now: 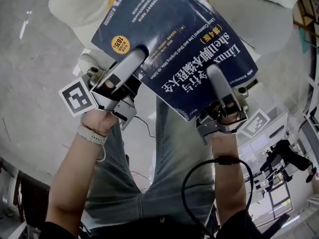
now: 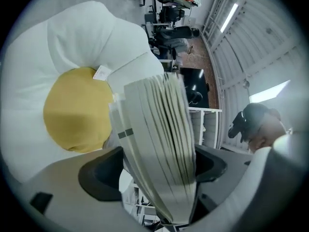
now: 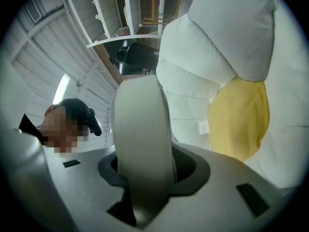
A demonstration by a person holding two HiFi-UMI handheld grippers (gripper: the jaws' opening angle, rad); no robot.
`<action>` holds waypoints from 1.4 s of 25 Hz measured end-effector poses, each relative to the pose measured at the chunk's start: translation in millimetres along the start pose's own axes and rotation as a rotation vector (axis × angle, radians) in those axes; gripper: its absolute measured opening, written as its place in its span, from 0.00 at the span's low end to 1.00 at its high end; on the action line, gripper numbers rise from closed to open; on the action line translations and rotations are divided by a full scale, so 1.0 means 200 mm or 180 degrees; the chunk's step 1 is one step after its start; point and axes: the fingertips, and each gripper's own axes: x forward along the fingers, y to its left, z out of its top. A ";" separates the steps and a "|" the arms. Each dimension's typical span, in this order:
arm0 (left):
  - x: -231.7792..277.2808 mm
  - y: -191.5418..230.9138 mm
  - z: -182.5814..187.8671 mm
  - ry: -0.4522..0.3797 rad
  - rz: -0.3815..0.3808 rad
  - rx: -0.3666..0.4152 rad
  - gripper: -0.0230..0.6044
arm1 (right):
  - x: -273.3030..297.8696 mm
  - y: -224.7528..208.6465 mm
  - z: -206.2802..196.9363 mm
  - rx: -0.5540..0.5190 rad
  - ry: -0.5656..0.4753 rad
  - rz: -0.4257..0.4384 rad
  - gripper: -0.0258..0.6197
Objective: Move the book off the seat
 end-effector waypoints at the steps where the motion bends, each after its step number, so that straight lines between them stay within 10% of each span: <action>1: 0.00 0.00 0.00 -0.0016 -0.0077 -0.0004 0.68 | 0.00 0.00 0.00 0.0057 -0.0017 0.0051 0.31; 21: 0.09 -0.21 0.06 -0.0036 -0.1507 -0.0069 0.87 | 0.01 -0.02 -0.01 -0.0030 0.0035 0.0291 0.31; 25: 0.12 -0.25 0.06 -0.0021 -0.1379 -0.0113 0.83 | 0.00 -0.01 0.00 -0.0114 0.0059 0.0154 0.31; 30: 0.14 -0.15 0.06 0.0113 -0.0981 0.0021 0.39 | 0.00 -0.03 -0.01 -0.0007 -0.0048 0.0196 0.31; 35: 0.16 -0.14 0.06 0.0298 -0.0660 0.0168 0.35 | -0.02 -0.05 -0.02 0.0182 -0.0274 0.0225 0.31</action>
